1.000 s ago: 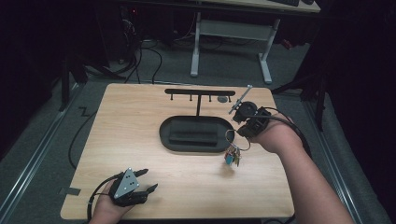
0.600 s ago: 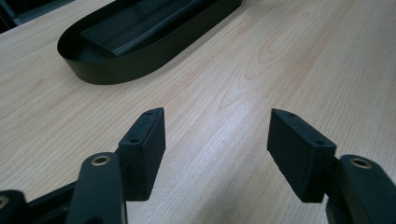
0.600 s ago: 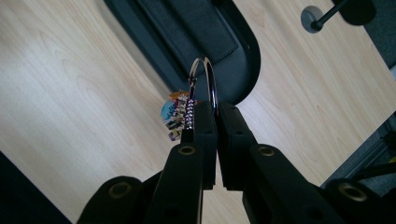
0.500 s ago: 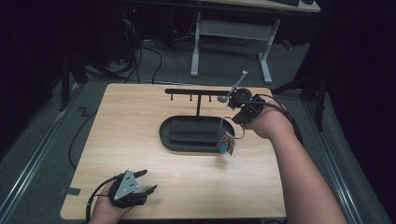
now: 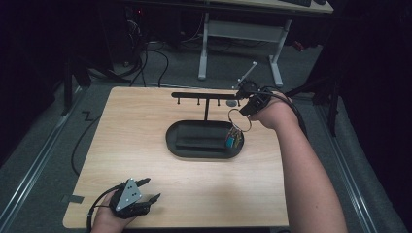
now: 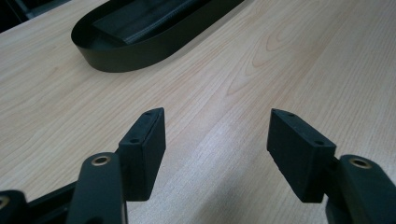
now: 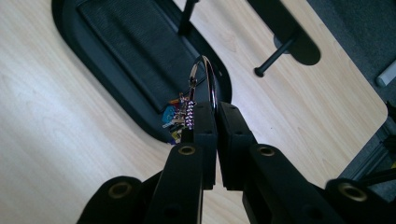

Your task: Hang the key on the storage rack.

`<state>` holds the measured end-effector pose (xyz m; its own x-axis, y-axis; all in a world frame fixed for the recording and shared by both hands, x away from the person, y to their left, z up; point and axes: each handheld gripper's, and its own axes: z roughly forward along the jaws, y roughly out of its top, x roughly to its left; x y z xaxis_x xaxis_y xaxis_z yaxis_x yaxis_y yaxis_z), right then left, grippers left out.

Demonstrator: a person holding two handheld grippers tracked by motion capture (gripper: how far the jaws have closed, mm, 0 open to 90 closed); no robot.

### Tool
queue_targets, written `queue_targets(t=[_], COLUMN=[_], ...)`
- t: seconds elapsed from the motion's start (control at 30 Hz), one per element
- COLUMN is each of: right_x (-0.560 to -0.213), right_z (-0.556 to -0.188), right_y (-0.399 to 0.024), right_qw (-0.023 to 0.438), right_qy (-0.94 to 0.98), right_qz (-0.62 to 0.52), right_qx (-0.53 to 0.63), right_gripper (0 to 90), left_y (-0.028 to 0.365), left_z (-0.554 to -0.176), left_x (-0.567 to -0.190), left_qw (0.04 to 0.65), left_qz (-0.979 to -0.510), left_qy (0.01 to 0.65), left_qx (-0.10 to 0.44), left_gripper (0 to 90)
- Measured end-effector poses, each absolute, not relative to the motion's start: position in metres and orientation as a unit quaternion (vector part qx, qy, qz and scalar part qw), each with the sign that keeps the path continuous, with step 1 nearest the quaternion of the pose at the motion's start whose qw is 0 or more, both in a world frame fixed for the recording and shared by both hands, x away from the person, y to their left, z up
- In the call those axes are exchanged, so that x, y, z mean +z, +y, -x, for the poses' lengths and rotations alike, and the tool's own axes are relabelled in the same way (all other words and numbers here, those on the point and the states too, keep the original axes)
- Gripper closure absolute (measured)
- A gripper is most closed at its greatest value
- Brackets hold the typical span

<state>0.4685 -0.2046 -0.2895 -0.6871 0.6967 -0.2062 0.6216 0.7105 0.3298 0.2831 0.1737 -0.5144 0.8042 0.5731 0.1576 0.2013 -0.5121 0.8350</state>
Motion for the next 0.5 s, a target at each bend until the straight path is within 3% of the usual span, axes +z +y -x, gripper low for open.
queue_targets(t=[0.5], right_x=[-0.304], right_z=[-0.506], right_y=[-0.213], right_qw=[0.168], right_qy=[0.899], right_qz=[-0.385], right_qx=[0.122], right_gripper=[87.5], left_y=[0.174], left_z=[-0.284], left_x=[-0.516], left_qw=[0.434], left_qz=[-0.845], left_qy=[0.229], left_qx=[0.212], left_gripper=[37.7])
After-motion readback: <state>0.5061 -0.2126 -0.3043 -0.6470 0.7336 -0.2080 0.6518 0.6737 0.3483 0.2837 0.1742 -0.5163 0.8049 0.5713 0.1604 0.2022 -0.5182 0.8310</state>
